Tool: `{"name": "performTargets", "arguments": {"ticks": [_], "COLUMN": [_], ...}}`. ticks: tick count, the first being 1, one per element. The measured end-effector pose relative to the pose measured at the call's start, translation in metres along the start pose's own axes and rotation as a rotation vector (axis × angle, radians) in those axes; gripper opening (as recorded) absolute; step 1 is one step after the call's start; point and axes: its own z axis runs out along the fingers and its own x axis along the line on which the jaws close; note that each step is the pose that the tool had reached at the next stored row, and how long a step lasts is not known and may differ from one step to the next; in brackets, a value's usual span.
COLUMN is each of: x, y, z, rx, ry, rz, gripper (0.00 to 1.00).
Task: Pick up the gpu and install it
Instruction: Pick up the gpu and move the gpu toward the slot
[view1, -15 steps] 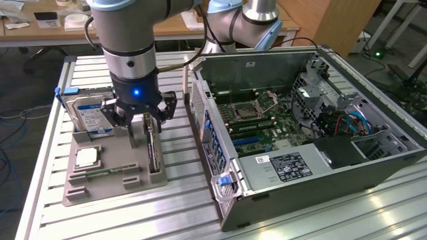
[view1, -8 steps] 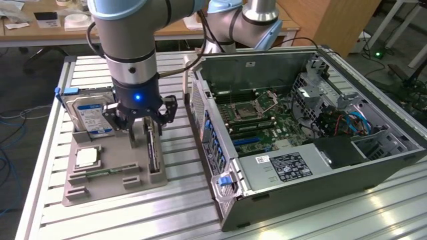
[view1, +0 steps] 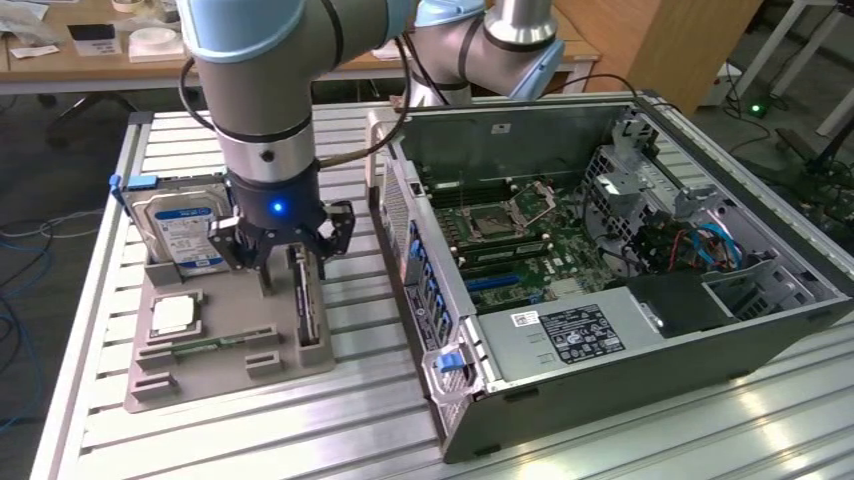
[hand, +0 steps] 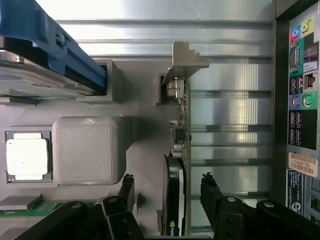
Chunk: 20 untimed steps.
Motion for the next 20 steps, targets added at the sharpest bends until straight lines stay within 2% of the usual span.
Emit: {"name": "performTargets", "arguments": {"ticks": [12, 20], "x": [-0.001, -0.001], "y": [-0.0011, -0.0028], "z": [0.0173, 0.0246], "rx": [0.0001, 0.0002], "ry": [0.0000, -0.0013], "rz": [0.000, 0.028], "gripper": [0.65, 0.65]}}
